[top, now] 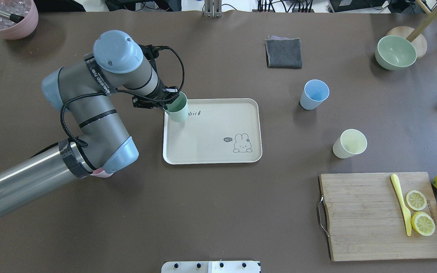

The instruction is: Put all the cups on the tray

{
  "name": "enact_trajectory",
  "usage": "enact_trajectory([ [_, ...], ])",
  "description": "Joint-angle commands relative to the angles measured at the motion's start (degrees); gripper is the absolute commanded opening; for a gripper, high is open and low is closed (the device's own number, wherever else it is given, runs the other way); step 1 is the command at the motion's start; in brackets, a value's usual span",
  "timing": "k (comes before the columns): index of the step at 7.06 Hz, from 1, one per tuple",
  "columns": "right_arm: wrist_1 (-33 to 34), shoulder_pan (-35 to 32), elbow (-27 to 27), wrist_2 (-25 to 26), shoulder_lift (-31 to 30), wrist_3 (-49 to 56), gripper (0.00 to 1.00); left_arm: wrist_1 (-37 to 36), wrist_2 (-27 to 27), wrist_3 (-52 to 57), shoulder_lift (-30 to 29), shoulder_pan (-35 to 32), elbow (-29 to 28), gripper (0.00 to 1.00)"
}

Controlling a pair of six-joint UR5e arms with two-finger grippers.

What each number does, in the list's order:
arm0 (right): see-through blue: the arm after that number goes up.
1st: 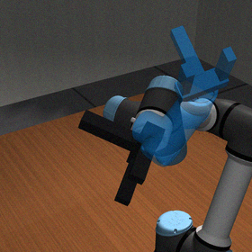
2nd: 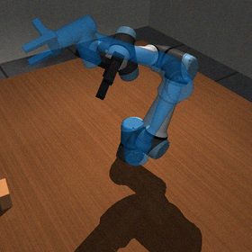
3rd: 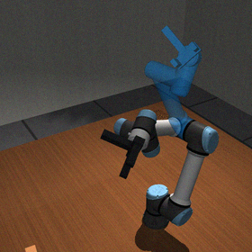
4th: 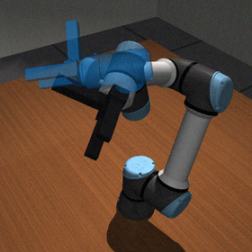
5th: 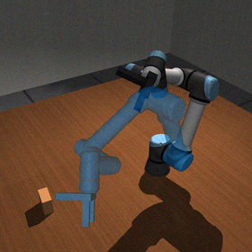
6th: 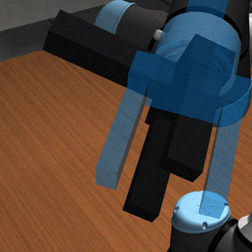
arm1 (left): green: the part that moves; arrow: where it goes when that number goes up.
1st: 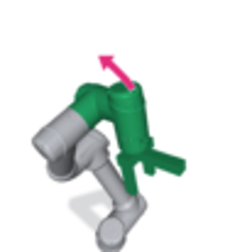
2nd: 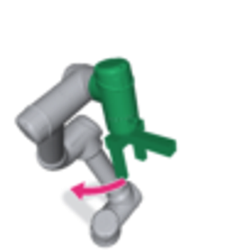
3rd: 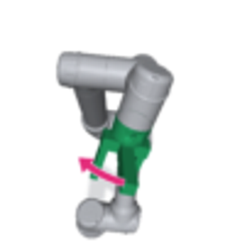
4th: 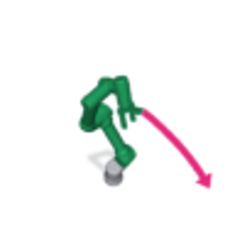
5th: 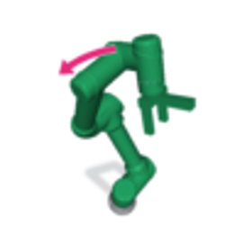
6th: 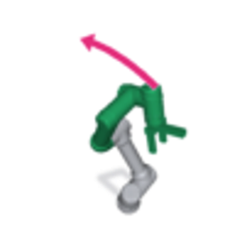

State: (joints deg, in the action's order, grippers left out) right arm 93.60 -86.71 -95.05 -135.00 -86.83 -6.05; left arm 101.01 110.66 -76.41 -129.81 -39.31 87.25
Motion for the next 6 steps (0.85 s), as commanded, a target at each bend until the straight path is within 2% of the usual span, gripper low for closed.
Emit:
enact_trajectory([
  [1, 0.0, 0.0, 0.0, 0.0, 0.1, 0.0, 1.0, 0.1, -0.6, 0.1, 0.0, 0.3, -0.7, 0.0],
  [2, 0.0, 0.0, 0.0, 0.0, 0.2, 0.0, 1.0, 0.2, -1.2, 0.1, -0.1, 0.3, -0.8, 0.0],
  [4, 0.0, 0.0, -0.2, 0.0, 0.3, 0.0, 1.0, 0.2, -1.2, 0.2, 0.0, 0.4, -0.9, 0.78],
  [5, 0.0, 0.1, -0.7, 0.0, 0.3, -0.1, 1.0, 0.3, -1.2, 0.2, 0.0, 0.3, -0.6, 0.97],
  [6, 0.0, 0.7, -1.5, -0.5, 2.2, -1.5, 1.0, 0.1, -0.7, 0.9, 0.0, -0.6, 1.0, 0.98],
])
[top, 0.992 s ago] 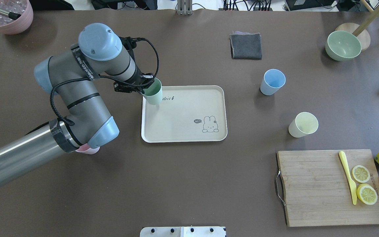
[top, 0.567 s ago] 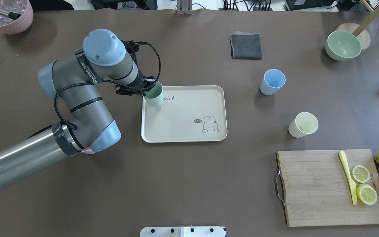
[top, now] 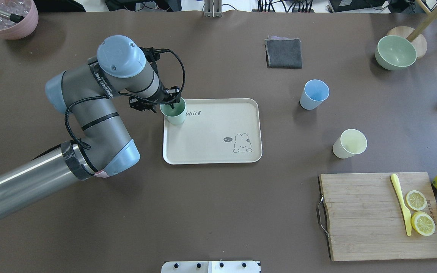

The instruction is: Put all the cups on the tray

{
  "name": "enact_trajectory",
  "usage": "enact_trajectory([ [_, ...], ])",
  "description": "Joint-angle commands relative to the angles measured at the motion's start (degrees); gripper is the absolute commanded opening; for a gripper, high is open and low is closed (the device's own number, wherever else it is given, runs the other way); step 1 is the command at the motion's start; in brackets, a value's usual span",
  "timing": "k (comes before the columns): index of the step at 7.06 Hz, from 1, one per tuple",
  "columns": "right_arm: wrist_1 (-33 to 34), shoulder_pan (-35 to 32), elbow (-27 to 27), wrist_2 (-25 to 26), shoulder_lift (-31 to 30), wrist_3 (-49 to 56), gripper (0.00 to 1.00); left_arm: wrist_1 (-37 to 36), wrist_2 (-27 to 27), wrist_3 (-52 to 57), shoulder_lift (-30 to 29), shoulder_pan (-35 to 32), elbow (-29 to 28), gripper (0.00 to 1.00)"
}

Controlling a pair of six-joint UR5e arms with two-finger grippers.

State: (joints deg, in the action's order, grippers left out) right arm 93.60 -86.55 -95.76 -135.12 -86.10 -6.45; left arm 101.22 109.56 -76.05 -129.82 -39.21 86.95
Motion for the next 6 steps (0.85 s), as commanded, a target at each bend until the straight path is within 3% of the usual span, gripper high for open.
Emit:
enact_trajectory([
  [1, -0.1, 4.3, -2.7, -1.1, 3.5, -8.2, 1.0, -0.3, 2.7, 4.3, 0.2, -3.4, 1.9, 0.98],
  [2, -0.1, 9.0, -4.6, -1.0, 6.4, -16.1, 1.0, -2.4, 8.3, 8.9, 0.9, -8.5, 3.2, 0.98],
  [3, -0.2, 12.2, -6.0, -0.6, 9.3, -22.1, 1.0, -9.4, 10.9, 14.5, 3.2, -13.7, 9.2, 0.98],
  [4, -0.1, 13.7, -6.6, -0.3, 12.3, -25.5, 1.0, -21.0, 12.2, 25.1, 5.0, -20.6, 16.1, 0.98],
  [5, -0.1, 15.2, -6.8, -0.6, 14.4, -26.5, 1.0, -28.9, 12.3, 34.2, 5.4, -26.6, 18.0, 0.98],
  [6, 0.4, 15.3, -10.6, -1.5, 12.1, -26.5, 1.0, -30.4, 12.7, 36.0, 10.4, -31.8, 24.3, 0.98],
])
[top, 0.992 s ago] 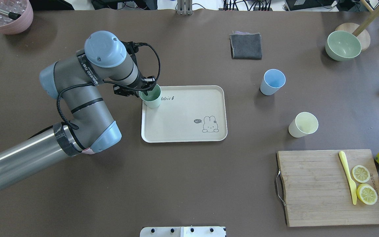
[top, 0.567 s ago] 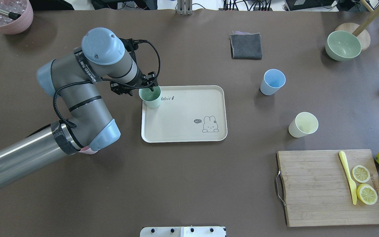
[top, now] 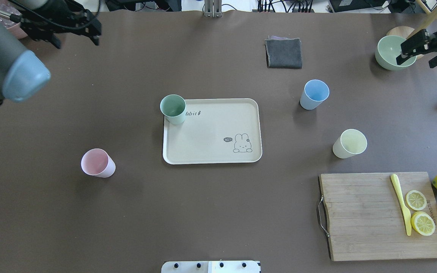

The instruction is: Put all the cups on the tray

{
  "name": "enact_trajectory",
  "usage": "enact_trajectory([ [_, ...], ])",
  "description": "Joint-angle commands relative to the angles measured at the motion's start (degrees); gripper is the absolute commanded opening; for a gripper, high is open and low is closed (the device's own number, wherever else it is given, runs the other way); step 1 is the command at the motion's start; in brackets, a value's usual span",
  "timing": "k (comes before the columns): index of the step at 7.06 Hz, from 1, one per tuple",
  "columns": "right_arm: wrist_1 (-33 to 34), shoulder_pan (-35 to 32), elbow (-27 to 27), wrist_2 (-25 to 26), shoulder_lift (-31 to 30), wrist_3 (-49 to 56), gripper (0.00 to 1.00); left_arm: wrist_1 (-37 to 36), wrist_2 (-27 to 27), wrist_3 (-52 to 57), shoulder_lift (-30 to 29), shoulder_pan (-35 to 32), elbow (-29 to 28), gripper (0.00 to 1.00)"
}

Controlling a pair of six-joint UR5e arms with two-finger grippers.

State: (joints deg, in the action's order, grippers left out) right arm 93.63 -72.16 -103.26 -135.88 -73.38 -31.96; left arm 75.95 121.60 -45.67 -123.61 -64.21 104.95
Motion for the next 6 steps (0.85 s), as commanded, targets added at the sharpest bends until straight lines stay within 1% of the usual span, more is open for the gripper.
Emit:
enact_trajectory([
  [1, -0.7, -0.4, -8.3, -4.1, -8.6, -0.7, 1.0, -6.7, 5.5, 12.6, 17.0, -16.9, 14.2, 0.98],
  [2, -0.7, 0.1, -8.9, -3.2, -9.7, -0.2, 1.0, -6.9, 7.7, 18.0, 14.8, -15.9, 8.9, 0.98],
  [3, -0.5, -1.0, -9.4, -3.9, -9.2, -0.6, 1.0, -6.8, 7.4, 18.9, 10.2, -14.5, 3.7, 0.98],
  [4, -0.6, 0.8, -9.2, -3.3, -9.0, -1.4, 1.0, -6.1, 7.4, 19.1, 9.8, -14.4, 1.9, 0.98],
  [6, -0.6, 1.1, -9.2, -3.6, -7.4, -1.6, 1.0, -6.0, 7.5, 19.0, 9.9, -14.3, 2.6, 0.98],
])
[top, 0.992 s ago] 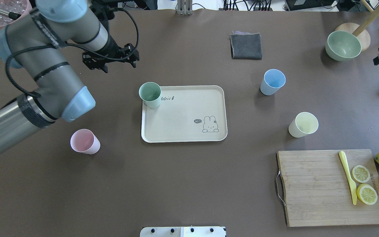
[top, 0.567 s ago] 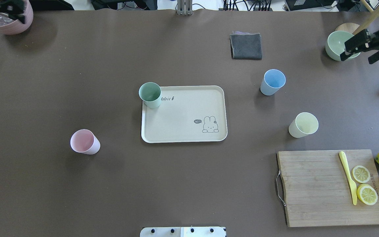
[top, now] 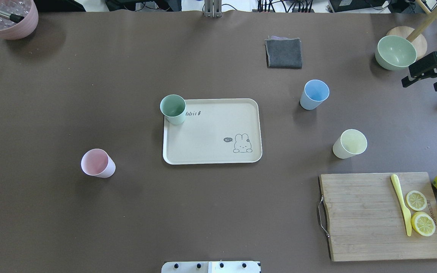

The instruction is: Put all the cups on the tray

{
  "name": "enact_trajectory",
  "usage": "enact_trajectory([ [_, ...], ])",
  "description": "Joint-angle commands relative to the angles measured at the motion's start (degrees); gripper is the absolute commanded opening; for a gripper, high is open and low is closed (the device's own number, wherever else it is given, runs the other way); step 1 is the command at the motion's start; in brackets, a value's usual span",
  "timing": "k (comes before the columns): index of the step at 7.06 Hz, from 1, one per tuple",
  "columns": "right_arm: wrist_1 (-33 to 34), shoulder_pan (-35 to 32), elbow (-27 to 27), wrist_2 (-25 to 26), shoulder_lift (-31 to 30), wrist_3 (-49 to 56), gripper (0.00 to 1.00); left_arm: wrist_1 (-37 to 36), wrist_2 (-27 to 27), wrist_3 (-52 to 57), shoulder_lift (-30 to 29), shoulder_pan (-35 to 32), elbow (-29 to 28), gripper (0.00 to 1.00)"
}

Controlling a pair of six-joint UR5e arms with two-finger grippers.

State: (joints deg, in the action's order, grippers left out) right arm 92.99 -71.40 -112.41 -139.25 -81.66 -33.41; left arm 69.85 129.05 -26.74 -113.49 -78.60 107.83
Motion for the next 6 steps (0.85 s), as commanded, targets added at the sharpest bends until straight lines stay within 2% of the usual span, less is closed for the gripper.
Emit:
enact_trajectory([
  [1, 0.0, 1.1, 0.3, -0.2, 0.9, -0.2, 1.0, 0.2, 0.0, 0.0, -0.2, 1.2, -0.9, 0.98],
  [3, 0.1, 1.0, 0.0, 0.3, 1.1, -0.3, 1.0, 0.3, 0.0, 0.2, -2.3, 1.2, -1.7, 0.98],
  [4, 0.0, 2.2, 0.3, 3.1, 1.2, -0.3, 1.0, 0.2, 0.0, 0.1, -4.5, 1.1, -2.4, 0.98],
  [5, -0.1, 7.3, 1.6, 10.0, 2.8, -3.2, 1.0, 0.3, 0.1, -0.5, -6.4, 1.2, -3.7, 0.98],
  [6, -0.2, 10.6, 4.4, 12.0, 4.8, -6.1, 1.0, 1.7, 0.1, 0.0, -6.9, 1.3, -6.0, 0.98],
])
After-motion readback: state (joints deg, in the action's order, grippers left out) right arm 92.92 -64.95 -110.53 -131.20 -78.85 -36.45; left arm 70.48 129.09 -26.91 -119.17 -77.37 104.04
